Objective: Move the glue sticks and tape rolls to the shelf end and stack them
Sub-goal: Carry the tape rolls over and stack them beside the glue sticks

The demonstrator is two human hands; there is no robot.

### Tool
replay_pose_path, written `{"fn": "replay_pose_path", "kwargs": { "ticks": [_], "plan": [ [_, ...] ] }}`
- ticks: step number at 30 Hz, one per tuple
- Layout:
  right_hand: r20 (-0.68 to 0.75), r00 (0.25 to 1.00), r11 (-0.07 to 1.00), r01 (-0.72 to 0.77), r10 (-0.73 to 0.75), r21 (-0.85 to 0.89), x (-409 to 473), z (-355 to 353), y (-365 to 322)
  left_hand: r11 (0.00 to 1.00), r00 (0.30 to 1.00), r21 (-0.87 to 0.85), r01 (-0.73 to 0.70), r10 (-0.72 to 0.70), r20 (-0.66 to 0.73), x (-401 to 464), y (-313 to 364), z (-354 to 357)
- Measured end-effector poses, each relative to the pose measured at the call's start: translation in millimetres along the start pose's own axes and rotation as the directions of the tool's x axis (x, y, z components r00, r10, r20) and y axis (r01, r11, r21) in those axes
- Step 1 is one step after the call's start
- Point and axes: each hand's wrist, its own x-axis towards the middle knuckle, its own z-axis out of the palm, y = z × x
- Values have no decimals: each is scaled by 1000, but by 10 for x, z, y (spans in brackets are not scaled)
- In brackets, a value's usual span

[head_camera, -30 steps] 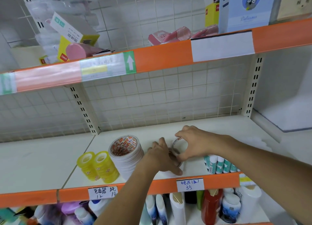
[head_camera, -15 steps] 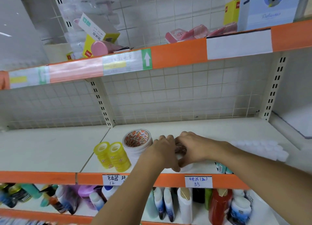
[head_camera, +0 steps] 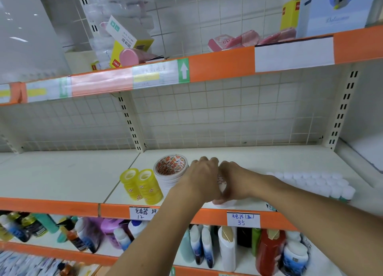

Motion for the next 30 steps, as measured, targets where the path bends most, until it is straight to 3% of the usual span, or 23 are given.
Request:
{"fn": "replay_pose_path", "kwargs": {
  "ticks": [5, 9, 21, 30],
  "plan": [
    [-7, 1000, 1000, -18, 18, 26, 12, 48, 15, 992, 989, 68, 104, -97, -110, -25, -65, -30],
    [-9, 1000, 1000, -3, 3, -25, 13, 56, 28, 978, 974, 58, 202, -194, -113, -87, -150, 29],
    [22, 999, 997, -26, 28, -78, -5, 37, -19, 974, 968, 0, 227, -225, -114, -139, -385, -16],
    [29, 999, 997, -25, 28, -80, -29, -121, -143, 925, 929, -89, 369, -368, 24, -312, -700, -138]
  ]
}}
